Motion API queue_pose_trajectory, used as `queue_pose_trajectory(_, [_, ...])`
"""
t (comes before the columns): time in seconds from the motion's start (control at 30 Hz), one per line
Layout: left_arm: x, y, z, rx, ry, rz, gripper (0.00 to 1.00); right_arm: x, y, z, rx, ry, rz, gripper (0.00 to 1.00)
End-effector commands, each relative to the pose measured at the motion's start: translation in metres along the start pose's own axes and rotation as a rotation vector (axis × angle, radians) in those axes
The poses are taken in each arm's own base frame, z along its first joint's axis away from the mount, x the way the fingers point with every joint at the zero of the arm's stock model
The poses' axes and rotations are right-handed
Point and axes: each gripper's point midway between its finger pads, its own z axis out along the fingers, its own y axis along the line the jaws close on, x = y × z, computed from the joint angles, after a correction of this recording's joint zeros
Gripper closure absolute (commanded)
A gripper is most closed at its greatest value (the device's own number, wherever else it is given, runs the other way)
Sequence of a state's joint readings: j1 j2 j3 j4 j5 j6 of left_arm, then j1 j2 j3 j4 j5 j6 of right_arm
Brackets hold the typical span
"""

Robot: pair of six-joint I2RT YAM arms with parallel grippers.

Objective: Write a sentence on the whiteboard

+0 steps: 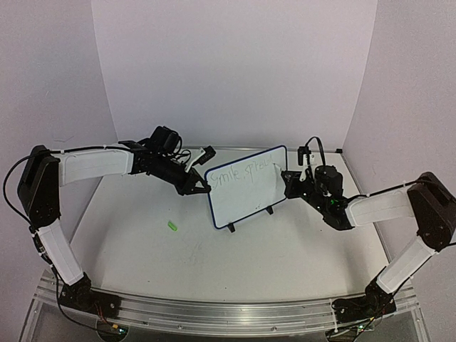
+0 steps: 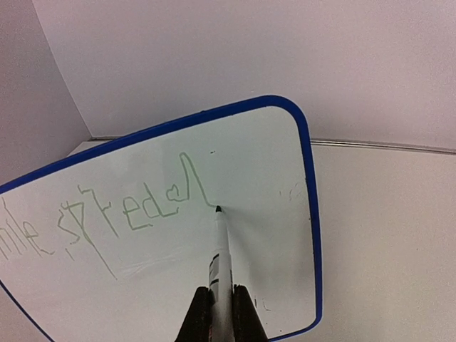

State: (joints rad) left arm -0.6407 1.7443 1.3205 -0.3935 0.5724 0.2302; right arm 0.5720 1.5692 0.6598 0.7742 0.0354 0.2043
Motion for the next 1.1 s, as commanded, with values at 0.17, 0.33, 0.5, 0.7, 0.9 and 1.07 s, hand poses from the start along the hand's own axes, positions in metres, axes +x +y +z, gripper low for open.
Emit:
queue_pose_trajectory(0.17, [0.022, 0.010, 0.010, -0.043, 0.090, -0.013, 1.00, -0.022, -0.001, -0.005, 0.015, -0.065, 0.012, 1.00])
queue_pose_trajectory(0.33, [0.022, 0.013, 0.010, -0.057, 0.092, -0.020, 1.00, -0.029, -0.002, -0.032, 0.003, -0.079, 0.052, 1.00])
queue_pose_trajectory(0.5, [0.021, 0.015, 0.009, -0.066, 0.091, -0.028, 1.00, -0.030, 0.001, -0.063, -0.031, -0.062, 0.071, 1.00])
queue_pose_trajectory(0.7, [0.020, 0.014, 0.010, -0.060, 0.091, -0.033, 1.00, -0.024, 0.025, -0.075, -0.159, 0.011, 0.060, 1.00])
queue_pose_trajectory(0.9, [0.020, 0.013, 0.010, -0.056, 0.093, -0.034, 1.00, -0.004, 0.065, -0.068, -0.239, 0.075, 0.008, 1.00])
queue_pose_trajectory(1.07, [0.020, 0.012, 0.008, -0.053, 0.091, -0.032, 1.00, 0.018, 0.112, -0.052, -0.283, 0.125, -0.083, 1.00])
